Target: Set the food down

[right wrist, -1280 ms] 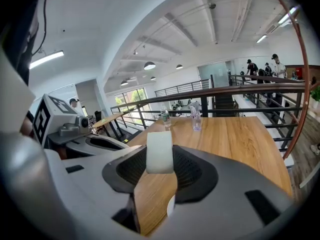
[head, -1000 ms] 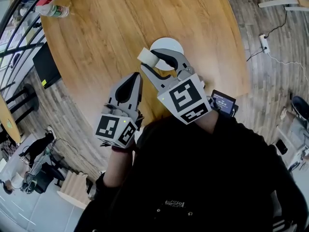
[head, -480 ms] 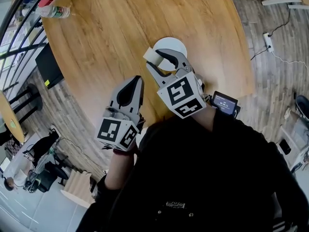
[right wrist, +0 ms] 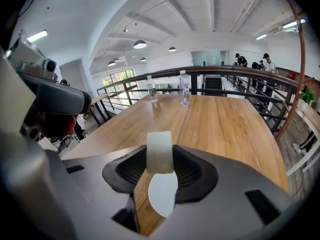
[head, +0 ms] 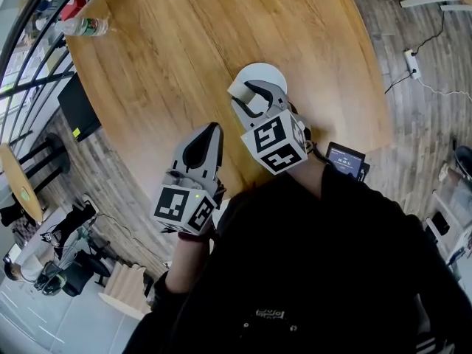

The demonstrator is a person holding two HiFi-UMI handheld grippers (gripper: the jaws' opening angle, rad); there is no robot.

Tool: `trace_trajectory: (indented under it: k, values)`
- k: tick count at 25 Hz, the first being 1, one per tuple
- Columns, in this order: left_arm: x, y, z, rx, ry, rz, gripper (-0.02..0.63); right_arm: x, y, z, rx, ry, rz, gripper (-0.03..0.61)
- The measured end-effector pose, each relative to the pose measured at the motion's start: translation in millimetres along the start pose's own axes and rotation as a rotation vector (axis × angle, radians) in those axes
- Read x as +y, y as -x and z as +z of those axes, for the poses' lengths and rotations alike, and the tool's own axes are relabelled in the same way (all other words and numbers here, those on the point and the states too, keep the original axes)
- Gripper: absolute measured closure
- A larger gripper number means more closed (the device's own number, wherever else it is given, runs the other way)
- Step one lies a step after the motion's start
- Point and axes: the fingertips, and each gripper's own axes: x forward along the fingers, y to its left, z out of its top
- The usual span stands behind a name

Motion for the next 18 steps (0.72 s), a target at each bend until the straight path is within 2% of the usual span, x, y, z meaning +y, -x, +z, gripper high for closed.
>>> trace_trajectory:
  k: [18]
  values:
    - [-7, -5, -5, 0.019, 0.005, 0.014, 0.607, -14, -26, -53, 0.130, 0.021, -0.035, 0.405]
